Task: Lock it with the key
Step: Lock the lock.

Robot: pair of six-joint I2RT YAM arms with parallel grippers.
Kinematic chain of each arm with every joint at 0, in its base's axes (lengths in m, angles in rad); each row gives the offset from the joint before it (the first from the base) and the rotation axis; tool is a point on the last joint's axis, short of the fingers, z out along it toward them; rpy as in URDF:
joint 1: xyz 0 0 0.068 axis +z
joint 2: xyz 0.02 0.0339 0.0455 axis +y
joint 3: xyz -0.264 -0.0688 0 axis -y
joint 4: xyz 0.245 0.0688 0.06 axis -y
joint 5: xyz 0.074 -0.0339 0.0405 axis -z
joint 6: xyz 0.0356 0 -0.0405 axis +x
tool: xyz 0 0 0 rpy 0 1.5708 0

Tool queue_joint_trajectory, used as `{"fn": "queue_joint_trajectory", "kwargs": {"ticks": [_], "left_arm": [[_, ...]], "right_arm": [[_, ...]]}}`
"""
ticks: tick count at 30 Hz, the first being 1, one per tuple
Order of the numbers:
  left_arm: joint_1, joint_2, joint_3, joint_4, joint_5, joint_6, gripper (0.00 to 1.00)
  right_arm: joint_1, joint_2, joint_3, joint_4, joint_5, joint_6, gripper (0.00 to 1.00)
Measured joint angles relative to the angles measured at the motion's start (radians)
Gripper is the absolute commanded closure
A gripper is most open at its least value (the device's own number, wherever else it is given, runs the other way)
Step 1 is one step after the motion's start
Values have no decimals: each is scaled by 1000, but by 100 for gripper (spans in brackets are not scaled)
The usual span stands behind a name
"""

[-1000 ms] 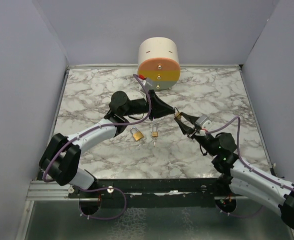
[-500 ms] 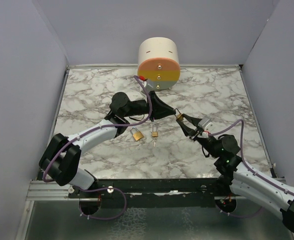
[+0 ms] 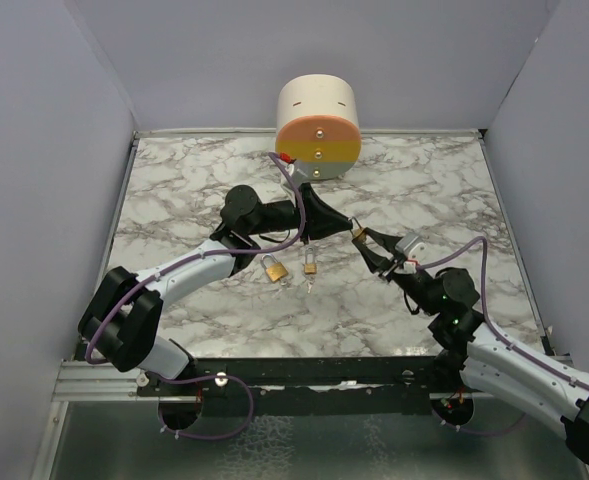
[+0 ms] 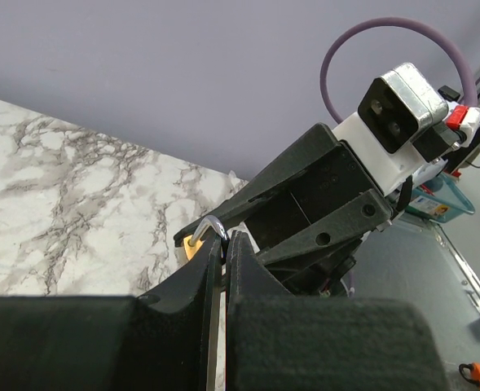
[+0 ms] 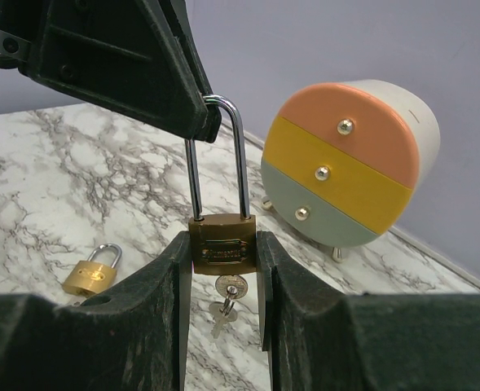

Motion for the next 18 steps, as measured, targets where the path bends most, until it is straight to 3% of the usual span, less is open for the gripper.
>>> {"fn": "queue_joint_trajectory", "kwargs": {"ticks": [18], "left_arm": [[-13, 22, -6, 63, -31, 24, 100]], "right_arm": [[0, -8, 79, -141, 14, 1, 99]]}}
